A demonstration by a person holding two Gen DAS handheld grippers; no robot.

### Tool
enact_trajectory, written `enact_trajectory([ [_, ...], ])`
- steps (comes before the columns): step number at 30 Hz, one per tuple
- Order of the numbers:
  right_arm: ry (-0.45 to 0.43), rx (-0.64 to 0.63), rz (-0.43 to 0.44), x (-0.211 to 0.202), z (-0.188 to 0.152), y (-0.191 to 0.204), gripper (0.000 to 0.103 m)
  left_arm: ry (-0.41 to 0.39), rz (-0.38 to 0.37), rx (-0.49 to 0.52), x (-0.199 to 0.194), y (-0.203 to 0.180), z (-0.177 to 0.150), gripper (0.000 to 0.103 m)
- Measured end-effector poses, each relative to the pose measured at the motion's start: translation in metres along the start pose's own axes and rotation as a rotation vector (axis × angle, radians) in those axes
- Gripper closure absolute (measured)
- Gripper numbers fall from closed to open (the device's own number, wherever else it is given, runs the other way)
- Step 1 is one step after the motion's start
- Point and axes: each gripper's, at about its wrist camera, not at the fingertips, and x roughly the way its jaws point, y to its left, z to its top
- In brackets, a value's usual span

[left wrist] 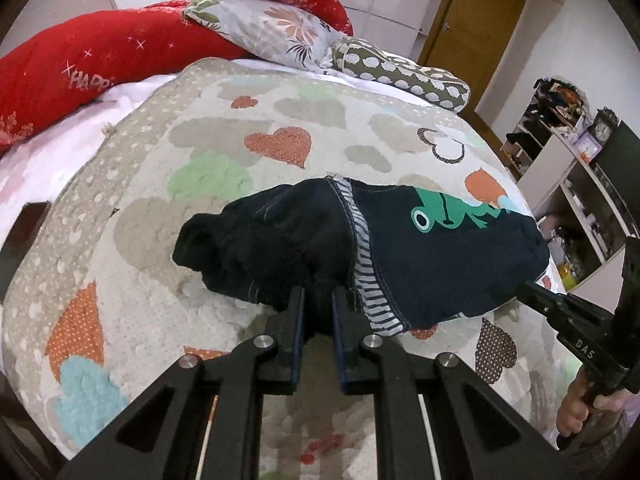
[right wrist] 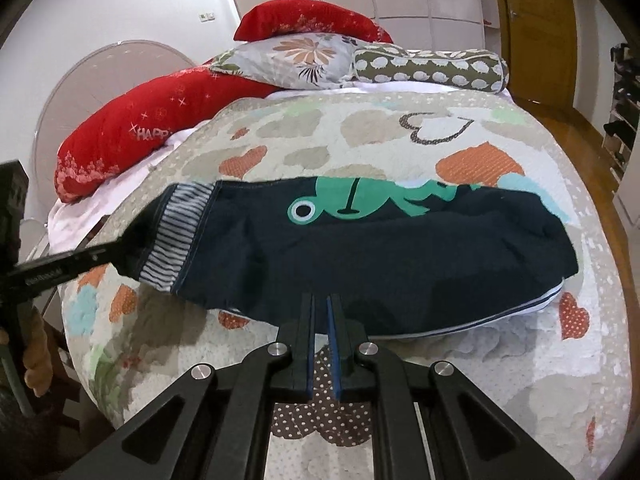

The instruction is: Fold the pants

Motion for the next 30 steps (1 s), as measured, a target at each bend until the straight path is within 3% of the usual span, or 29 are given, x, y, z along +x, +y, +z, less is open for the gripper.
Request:
enact_trajectory([
  [5, 0.005, -0.019, 0.063, 0.002, -0.002, 0.005, 0.091, -0.009, -0.027, -0.055, 0.000, 0.007, 0.003, 0.091],
  [6, 0.006, -0.030, 0.077, 0.004, -0.004, 0.008, 0.076, -0.014, -0.031, -0.061, -0.002, 0.007, 0.004, 0.091],
  [7, 0.005, -0.048, 0.089, 0.005, -0.007, 0.014, 0.052, -0.023, -0.038, -0.066, -0.005, 0.007, 0.006, 0.091],
  [9, -0.018, -0.098, 0.098, 0.005, -0.013, 0.028, 0.036, -0.039, -0.047, -0.075, -0.012, 0.008, 0.010, 0.091],
  [14, -0.035, -0.212, 0.085, 0.016, -0.016, 0.063, 0.036, -0.068, -0.103, -0.108, -0.030, 0.009, 0.023, 0.091],
  [21, -0.028, -0.257, 0.041, 0.048, -0.004, 0.083, 0.036, -0.072, -0.127, -0.111, -0.037, 0.006, 0.030, 0.091],
  [23, -0.024, -0.261, -0.032, 0.056, -0.004, 0.080, 0.038, -0.076, -0.127, -0.110, -0.037, 0.006, 0.031, 0.091],
  [24, -0.025, -0.252, -0.055, 0.058, -0.003, 0.076, 0.053, -0.080, -0.120, -0.108, -0.038, 0.007, 0.032, 0.091],
  [25, -0.020, -0.237, -0.071, 0.059, -0.002, 0.070, 0.084, -0.080, -0.119, -0.107, -0.037, 0.007, 0.032, 0.091],
  [26, 0.006, -0.208, -0.078, 0.061, -0.001, 0.061, 0.096, -0.078, -0.126, -0.109, -0.036, 0.007, 0.032, 0.091],
  [28, 0.008, -0.147, -0.057, 0.058, 0.001, 0.045, 0.099, -0.076, -0.127, -0.112, -0.033, 0.007, 0.031, 0.093],
  [29, -0.007, -0.123, -0.060, 0.052, 0.003, 0.037, 0.099, -0.080, -0.123, -0.112, -0.032, 0.007, 0.032, 0.103],
  [30, -0.020, -0.109, -0.060, 0.046, 0.006, 0.033, 0.099, -0.082, -0.117, -0.109, -0.030, 0.006, 0.034, 0.103],
])
